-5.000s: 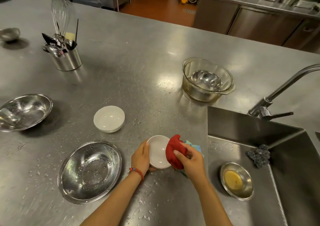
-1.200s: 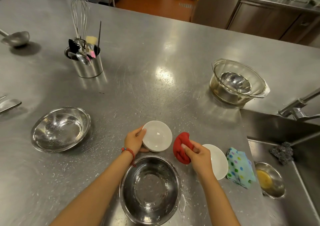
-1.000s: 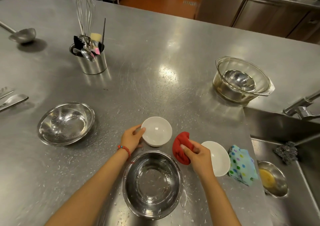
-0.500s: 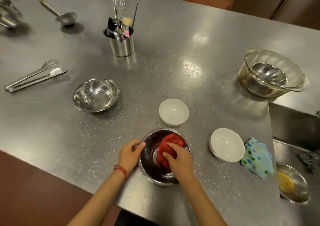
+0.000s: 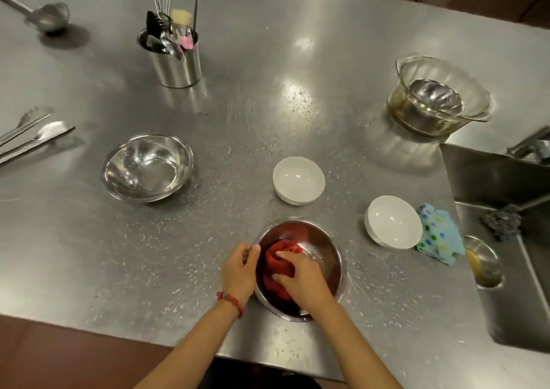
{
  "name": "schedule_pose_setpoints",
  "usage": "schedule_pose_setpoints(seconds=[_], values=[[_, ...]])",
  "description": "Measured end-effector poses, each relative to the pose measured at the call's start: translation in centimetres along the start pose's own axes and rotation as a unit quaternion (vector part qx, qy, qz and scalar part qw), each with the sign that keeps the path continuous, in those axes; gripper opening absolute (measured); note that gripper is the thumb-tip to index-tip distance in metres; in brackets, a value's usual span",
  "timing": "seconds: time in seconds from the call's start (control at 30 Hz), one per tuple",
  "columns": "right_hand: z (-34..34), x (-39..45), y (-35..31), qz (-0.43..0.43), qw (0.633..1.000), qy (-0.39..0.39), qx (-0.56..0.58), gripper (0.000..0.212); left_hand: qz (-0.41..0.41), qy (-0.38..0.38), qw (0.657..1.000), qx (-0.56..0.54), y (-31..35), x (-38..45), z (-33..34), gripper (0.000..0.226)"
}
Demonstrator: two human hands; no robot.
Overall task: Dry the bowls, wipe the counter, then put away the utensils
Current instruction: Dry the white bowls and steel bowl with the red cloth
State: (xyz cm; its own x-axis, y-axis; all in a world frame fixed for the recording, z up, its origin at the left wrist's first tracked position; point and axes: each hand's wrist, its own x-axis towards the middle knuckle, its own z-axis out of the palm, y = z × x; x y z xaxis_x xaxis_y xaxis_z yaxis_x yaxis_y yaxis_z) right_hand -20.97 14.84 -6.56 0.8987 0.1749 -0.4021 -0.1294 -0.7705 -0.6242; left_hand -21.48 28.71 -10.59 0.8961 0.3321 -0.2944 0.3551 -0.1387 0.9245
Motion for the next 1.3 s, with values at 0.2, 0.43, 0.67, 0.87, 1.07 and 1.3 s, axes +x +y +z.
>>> schedule_pose_setpoints(seconds=[0.2, 0.43, 0.67, 0.87, 1.07, 1.3], values=[[1.7, 1.0, -2.5, 0.041, 0.985, 0.148, 0.076, 0.039, 0.042, -0.038, 0.998, 0.029, 0.5, 0.4, -1.1, 0.041], [-1.0, 0.2, -0.2, 0.081, 0.984, 0.101, -0.119, 0.043, 0.047, -0.014, 0.999, 0.021, 0.6, -0.1, -0.8, 0.039], [0.4, -1.6, 0.1, 0.007, 0.999, 0.042, -0.015, 0.041, 0.055, -0.018, 0.998, 0.023, 1.0, -1.3, 0.3, 0.043], [-0.1, 1.0, -0.6, 0.029, 0.99, 0.139, -0.021, 0.041, 0.061, -0.009, 0.998, 0.003, 0.8, -1.8, 0.2, 0.043], [-2.4, -0.3, 1.7, 0.05, 0.979, 0.065, -0.188, 0.039, 0.046, 0.021, 0.999, 0.0, 0.7, -1.4, 0.4, 0.041], [-2.1, -2.7, 0.8, 0.006, 0.997, -0.042, 0.063, 0.027, 0.062, 0.024, 0.998, 0.012, 1.6, -1.8, 1.3, 0.042]])
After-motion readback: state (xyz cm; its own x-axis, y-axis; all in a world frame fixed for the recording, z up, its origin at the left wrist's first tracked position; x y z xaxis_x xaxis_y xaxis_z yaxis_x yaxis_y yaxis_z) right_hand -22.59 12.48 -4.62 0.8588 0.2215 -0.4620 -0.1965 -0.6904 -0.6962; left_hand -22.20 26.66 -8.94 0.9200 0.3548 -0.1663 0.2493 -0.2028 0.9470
